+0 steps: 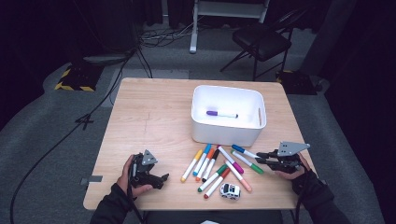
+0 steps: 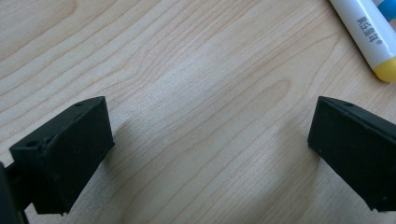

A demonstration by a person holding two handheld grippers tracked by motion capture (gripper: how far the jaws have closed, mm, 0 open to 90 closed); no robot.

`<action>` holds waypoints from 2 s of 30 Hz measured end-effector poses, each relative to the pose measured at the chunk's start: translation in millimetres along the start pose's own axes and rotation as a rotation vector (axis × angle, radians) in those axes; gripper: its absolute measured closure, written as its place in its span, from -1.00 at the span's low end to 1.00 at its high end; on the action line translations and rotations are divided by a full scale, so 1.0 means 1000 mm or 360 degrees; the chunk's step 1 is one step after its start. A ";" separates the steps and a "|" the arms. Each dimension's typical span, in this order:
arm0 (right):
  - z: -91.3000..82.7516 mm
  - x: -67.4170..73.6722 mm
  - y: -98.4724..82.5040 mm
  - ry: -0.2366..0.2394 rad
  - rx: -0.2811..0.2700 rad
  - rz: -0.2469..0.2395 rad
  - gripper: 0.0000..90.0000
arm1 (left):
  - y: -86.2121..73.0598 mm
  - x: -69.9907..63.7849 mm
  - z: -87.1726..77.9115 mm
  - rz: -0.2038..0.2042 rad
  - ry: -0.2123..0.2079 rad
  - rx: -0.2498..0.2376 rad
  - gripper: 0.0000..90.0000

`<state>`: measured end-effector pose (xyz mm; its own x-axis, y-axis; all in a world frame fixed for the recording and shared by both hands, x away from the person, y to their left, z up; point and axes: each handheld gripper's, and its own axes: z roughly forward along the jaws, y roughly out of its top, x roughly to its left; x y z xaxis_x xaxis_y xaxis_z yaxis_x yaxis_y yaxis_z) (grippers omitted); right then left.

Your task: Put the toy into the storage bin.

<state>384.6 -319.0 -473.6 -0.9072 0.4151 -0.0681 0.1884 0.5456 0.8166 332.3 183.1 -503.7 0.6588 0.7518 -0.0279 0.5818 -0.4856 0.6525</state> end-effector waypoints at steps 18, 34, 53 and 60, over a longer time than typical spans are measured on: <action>-0.020 0.008 0.035 0.0048 -0.0109 -0.0125 0.71 | 0.000 0.000 0.000 0.0000 0.0000 0.0001 -1.00; -0.047 0.009 0.063 0.0050 -0.0259 -0.0201 0.71 | 0.000 0.000 0.000 0.0001 0.0000 0.0001 -1.00; -0.069 -0.013 0.101 -0.0069 -0.0342 -0.0242 0.71 | 0.000 0.000 0.000 0.0010 0.0011 -0.0002 -1.00; -0.059 -0.024 0.116 -0.0091 -0.0289 -0.0245 0.71 | 0.000 0.000 0.000 0.0001 0.0000 0.0001 -1.00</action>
<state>406.4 -308.5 -343.1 -0.8962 0.3806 -0.2278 -0.0259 0.4678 0.8835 332.4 183.1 -503.7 0.6591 0.7515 -0.0273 0.5816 -0.4865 0.6519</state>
